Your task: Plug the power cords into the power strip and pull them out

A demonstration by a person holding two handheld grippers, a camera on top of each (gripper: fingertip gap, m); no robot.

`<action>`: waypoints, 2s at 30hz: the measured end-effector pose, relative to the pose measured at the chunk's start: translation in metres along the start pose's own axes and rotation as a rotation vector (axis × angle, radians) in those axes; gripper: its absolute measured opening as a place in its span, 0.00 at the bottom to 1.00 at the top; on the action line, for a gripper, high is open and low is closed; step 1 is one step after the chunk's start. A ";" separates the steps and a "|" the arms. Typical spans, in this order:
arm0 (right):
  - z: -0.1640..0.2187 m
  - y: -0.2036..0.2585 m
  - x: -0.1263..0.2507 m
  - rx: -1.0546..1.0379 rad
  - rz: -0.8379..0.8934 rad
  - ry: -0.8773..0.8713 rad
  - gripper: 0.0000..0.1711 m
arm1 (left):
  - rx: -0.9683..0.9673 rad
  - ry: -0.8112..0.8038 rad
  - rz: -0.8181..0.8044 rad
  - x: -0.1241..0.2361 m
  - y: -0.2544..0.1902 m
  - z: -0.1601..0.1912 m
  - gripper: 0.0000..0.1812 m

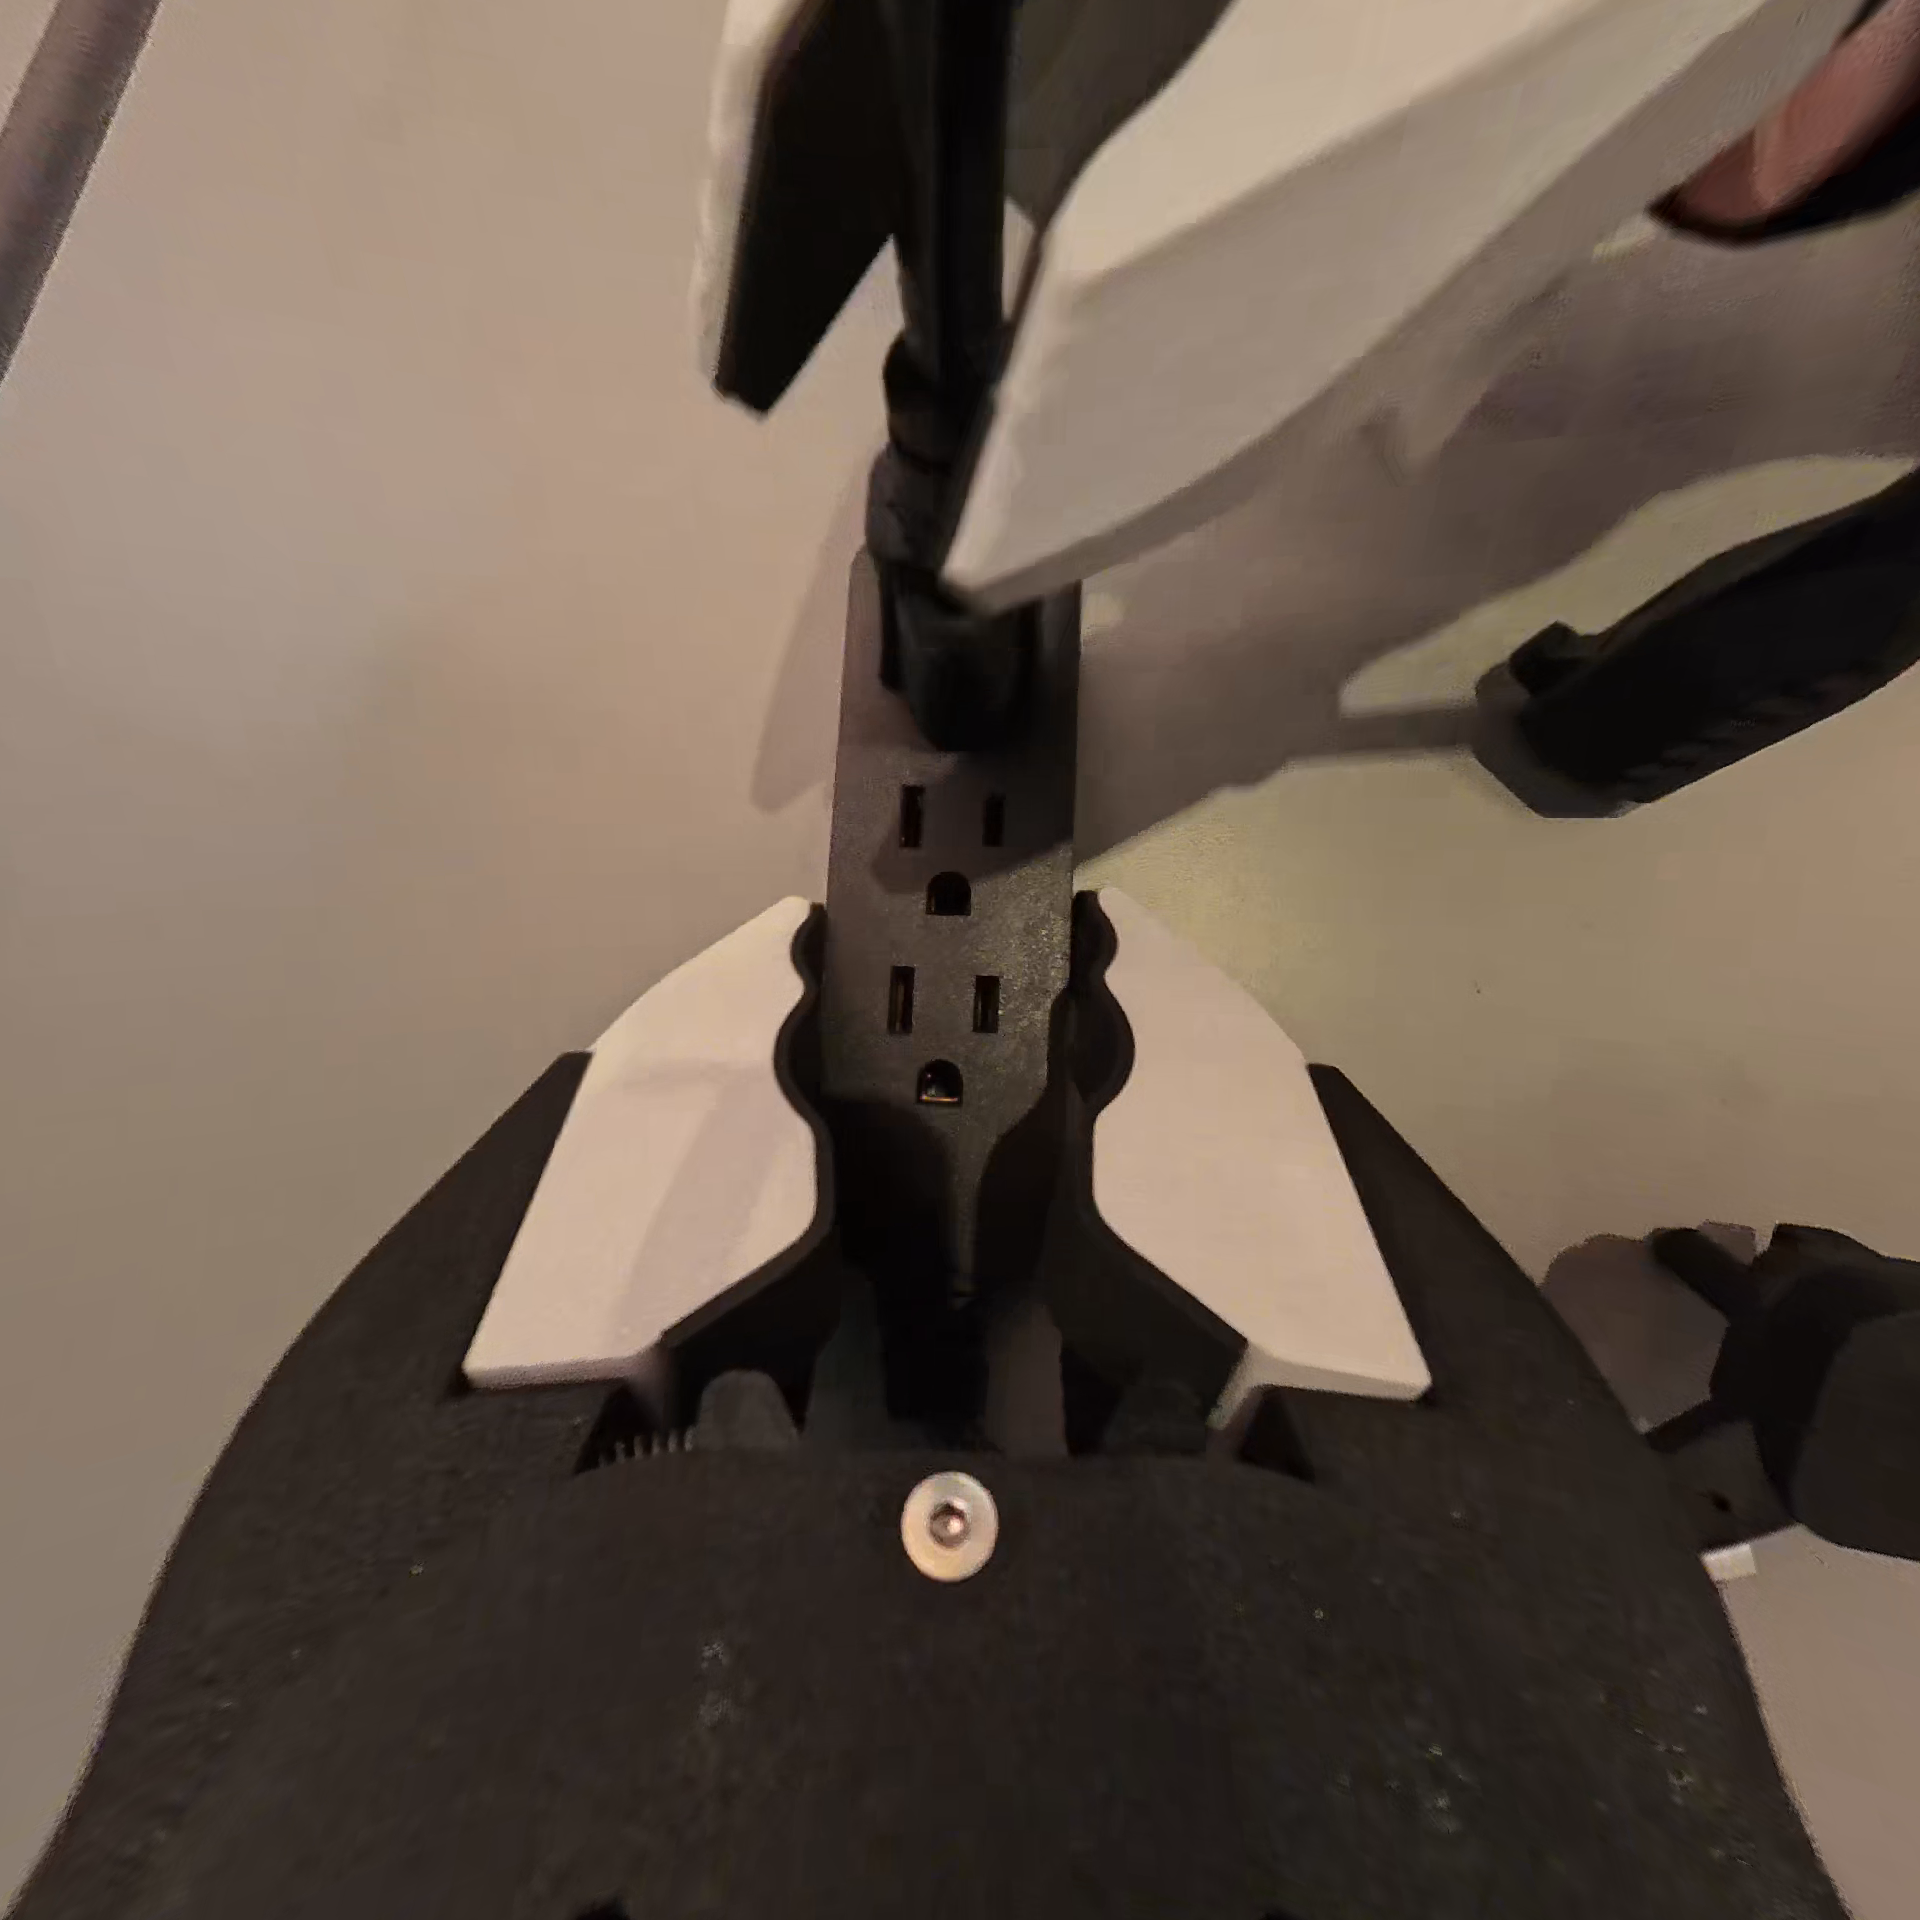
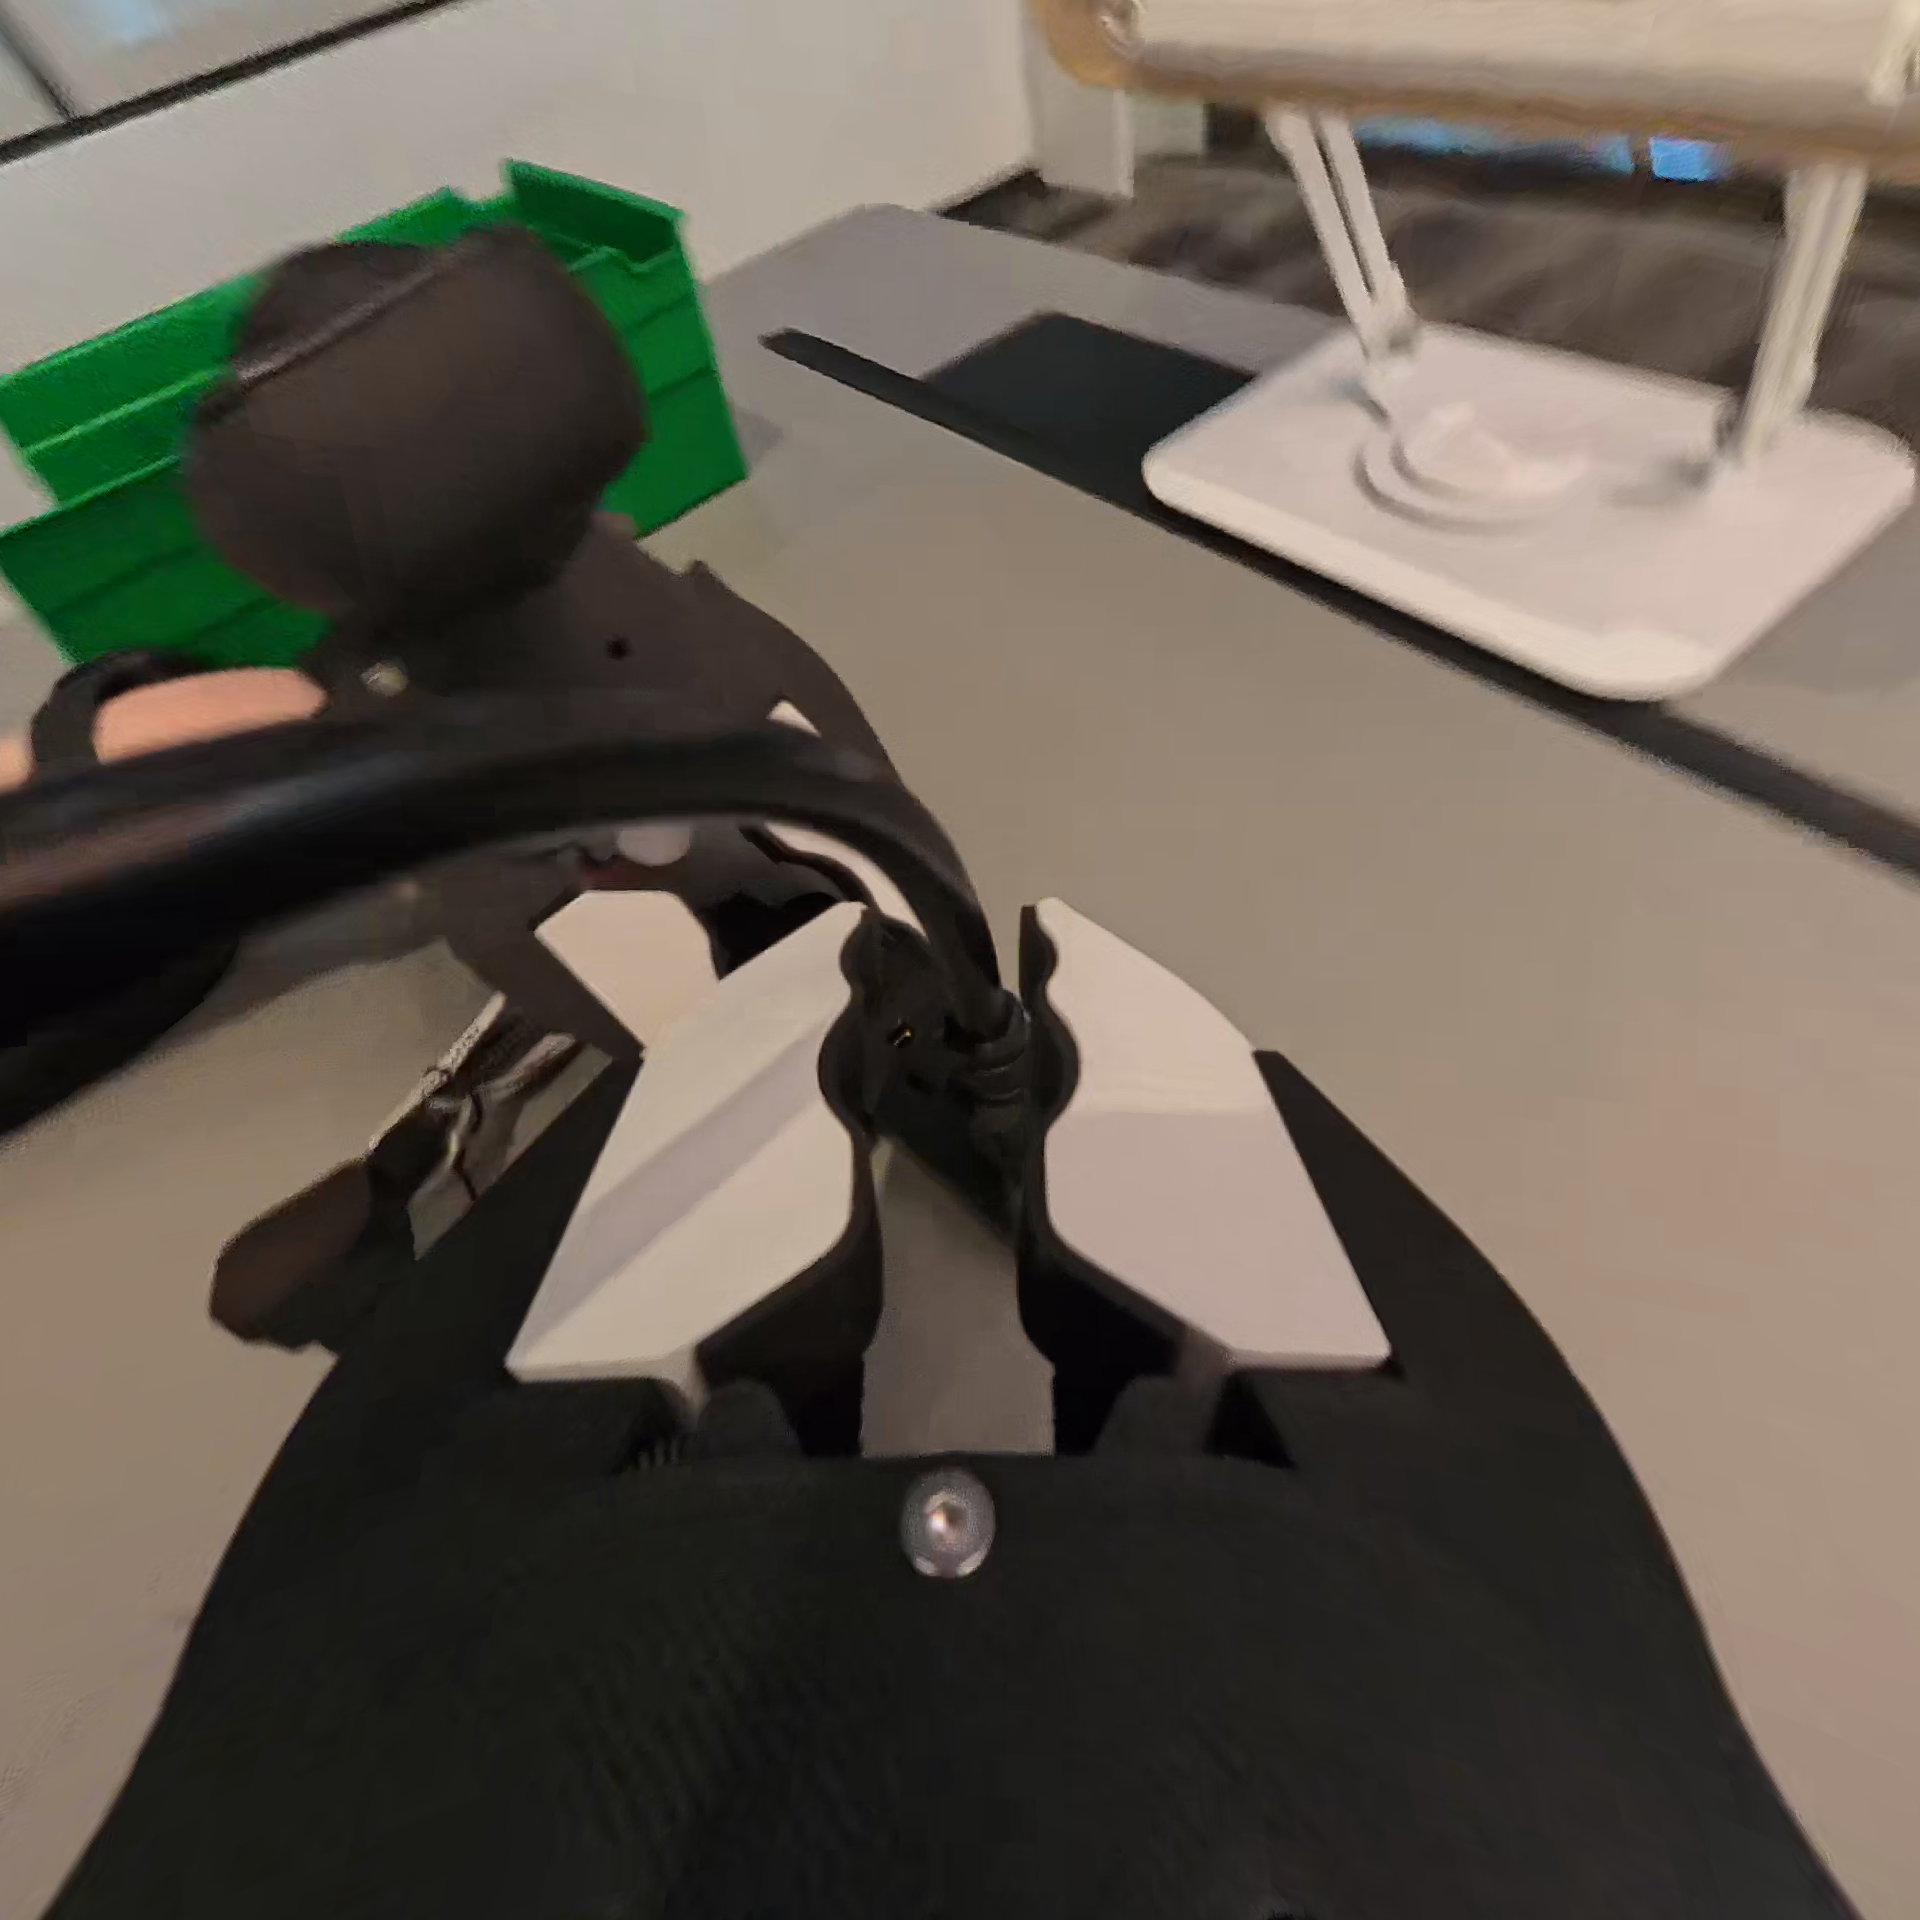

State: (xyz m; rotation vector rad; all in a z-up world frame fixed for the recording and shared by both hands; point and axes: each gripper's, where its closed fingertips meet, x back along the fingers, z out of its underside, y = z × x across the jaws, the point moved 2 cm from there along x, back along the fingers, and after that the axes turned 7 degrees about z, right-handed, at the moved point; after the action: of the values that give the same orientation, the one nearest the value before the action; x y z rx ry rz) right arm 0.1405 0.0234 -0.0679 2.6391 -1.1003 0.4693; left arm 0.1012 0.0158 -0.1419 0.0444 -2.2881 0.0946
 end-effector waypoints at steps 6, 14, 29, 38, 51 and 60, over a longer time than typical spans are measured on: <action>0.008 0.010 0.009 0.199 -0.242 -0.084 0.20 | -0.070 0.023 0.106 0.007 -0.007 0.009 0.25; 0.014 0.014 -0.003 0.164 -0.264 -0.070 0.09 | -0.094 -0.025 0.110 0.002 -0.009 0.005 0.33; 0.007 0.019 0.001 0.082 -0.202 -0.125 0.07 | -0.016 -0.052 0.123 -0.001 -0.016 0.001 0.25; 0.031 0.015 0.004 0.189 -0.332 -0.032 0.26 | -0.105 -0.053 0.128 -0.001 -0.020 0.003 0.25; 0.044 0.028 -0.004 0.272 -0.382 0.060 0.15 | -0.169 -0.053 0.210 0.008 -0.023 0.013 0.25; 0.030 0.041 -0.009 0.186 -0.389 -0.024 0.13 | -0.134 -0.063 0.262 0.017 -0.025 0.019 0.25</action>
State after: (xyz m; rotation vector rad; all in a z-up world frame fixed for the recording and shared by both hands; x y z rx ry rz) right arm 0.1110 -0.0089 -0.0947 2.9292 -0.5449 0.4765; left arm 0.0774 -0.0111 -0.1399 -0.3268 -2.3472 0.0759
